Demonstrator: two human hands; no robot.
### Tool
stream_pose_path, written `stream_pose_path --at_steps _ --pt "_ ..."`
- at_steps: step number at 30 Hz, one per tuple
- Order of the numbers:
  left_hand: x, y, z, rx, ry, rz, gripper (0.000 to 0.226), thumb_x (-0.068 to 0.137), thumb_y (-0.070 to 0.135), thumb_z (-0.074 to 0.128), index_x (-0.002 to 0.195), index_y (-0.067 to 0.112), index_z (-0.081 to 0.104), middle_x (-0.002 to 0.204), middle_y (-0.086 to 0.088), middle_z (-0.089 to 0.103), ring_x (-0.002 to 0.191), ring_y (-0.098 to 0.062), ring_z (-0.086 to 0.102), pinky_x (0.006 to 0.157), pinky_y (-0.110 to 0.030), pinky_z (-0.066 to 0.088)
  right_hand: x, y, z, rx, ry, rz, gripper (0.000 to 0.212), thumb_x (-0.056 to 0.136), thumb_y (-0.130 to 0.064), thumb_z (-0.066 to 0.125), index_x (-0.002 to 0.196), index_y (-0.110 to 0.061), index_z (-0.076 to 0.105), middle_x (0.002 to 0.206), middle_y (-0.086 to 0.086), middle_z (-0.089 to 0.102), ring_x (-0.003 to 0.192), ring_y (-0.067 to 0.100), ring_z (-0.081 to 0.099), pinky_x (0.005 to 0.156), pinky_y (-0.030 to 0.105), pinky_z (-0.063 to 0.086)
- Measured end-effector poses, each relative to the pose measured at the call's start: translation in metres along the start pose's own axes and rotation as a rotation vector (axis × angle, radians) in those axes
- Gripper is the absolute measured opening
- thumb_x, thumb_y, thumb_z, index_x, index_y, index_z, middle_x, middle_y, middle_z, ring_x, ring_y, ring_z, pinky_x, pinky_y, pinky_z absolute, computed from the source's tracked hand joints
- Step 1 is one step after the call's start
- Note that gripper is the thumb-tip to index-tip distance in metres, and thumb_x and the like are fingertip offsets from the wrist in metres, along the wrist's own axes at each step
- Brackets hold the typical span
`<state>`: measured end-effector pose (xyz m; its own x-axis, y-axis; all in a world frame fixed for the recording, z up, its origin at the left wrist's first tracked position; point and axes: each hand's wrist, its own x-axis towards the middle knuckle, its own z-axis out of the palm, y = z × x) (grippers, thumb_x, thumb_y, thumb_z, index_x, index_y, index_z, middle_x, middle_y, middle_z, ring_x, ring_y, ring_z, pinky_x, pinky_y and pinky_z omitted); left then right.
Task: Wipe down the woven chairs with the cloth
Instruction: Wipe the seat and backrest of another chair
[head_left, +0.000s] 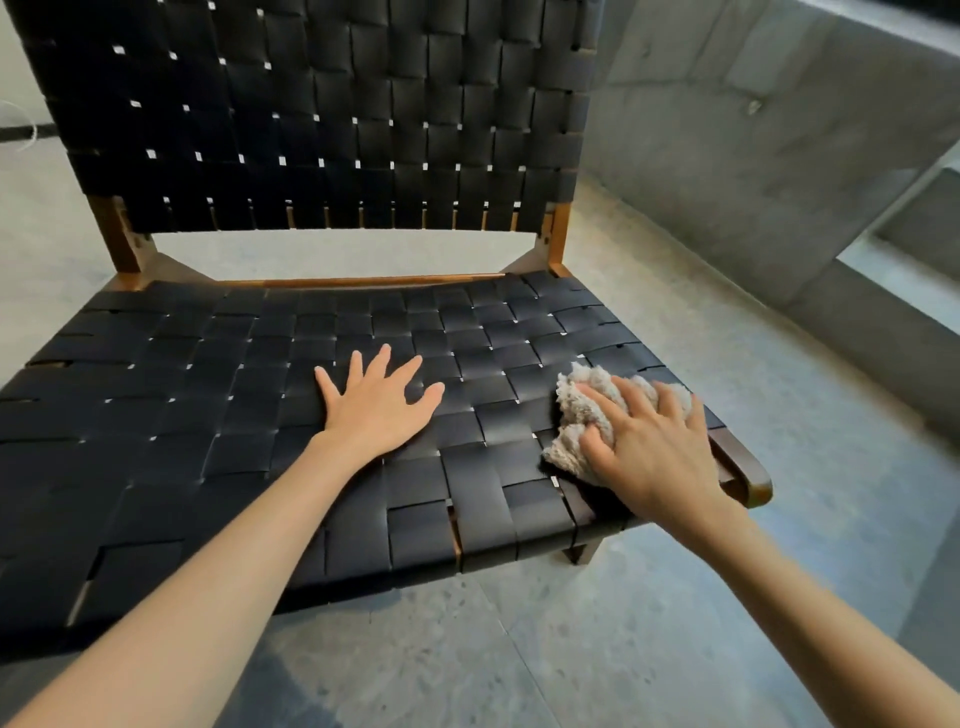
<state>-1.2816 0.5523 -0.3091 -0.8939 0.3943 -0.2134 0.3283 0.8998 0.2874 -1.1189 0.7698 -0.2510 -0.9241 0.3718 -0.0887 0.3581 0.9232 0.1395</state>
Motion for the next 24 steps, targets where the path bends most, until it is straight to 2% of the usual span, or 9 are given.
stream_pose_path --at_steps 3,7,11,15,21,24 --pt "0.008 0.018 0.005 0.006 -0.001 0.066 0.065 0.09 0.07 0.018 0.148 0.041 0.018 0.16 0.002 0.003 0.146 -0.026 -0.005 0.108 -0.062 -0.012 0.03 -0.01 0.008 0.034 -0.023 -0.045 0.054 0.092 -0.054 0.021 0.146 -0.05 0.02 0.155 -0.006 0.027 0.139 0.03 0.021 0.111 0.059 0.012" --pt "0.025 0.036 0.014 0.023 -0.008 0.101 0.066 0.09 0.069 0.015 0.149 0.04 0.013 0.16 0.003 -0.001 0.146 -0.024 -0.01 0.107 -0.063 -0.014 0.069 -0.019 0.017 0.055 -0.017 -0.085 0.059 0.087 -0.058 0.016 0.145 -0.051 0.024 0.154 -0.006 0.03 0.14 0.029 0.021 0.11 0.061 0.01" --pt "0.038 0.041 0.022 0.03 0.013 0.1 0.062 0.092 0.067 0.012 0.148 0.042 0.009 0.16 0.002 -0.007 0.146 -0.026 -0.01 0.109 -0.064 -0.01 0.13 -0.038 0.028 0.058 -0.011 -0.077 0.055 0.093 -0.051 0.021 0.144 -0.038 0.033 0.154 -0.002 0.031 0.139 0.03 0.023 0.11 0.065 0.006" --pt "0.04 0.038 0.032 0.014 0.084 0.108 0.061 0.091 0.066 0.01 0.148 0.044 0.009 0.16 0.003 -0.002 0.146 -0.024 -0.009 0.109 -0.063 -0.011 0.192 -0.054 0.039 0.067 0.031 -0.088 0.056 0.096 -0.048 0.022 0.145 -0.026 0.037 0.15 0.001 0.038 0.136 0.029 0.029 0.109 0.065 0.009" --pt "0.041 0.037 0.04 -0.009 0.106 0.092 0.062 0.088 0.067 0.008 0.147 0.046 0.008 0.16 0.005 -0.003 0.146 -0.022 -0.011 0.11 -0.062 -0.012 0.261 -0.066 0.043 0.098 0.027 -0.069 0.057 0.094 -0.052 0.022 0.139 -0.026 0.044 0.144 0.004 0.046 0.132 0.03 0.035 0.108 0.06 0.016" --pt "0.041 0.036 0.041 -0.029 0.11 0.087 0.063 0.087 0.068 0.007 0.147 0.047 0.007 0.16 0.006 -0.003 0.146 -0.021 -0.011 0.11 -0.061 -0.013 0.274 -0.055 0.042 0.098 0.036 -0.001 0.055 0.094 -0.051 0.021 0.131 -0.023 0.049 0.14 0.008 0.048 0.13 0.032 0.037 0.105 0.058 0.023"
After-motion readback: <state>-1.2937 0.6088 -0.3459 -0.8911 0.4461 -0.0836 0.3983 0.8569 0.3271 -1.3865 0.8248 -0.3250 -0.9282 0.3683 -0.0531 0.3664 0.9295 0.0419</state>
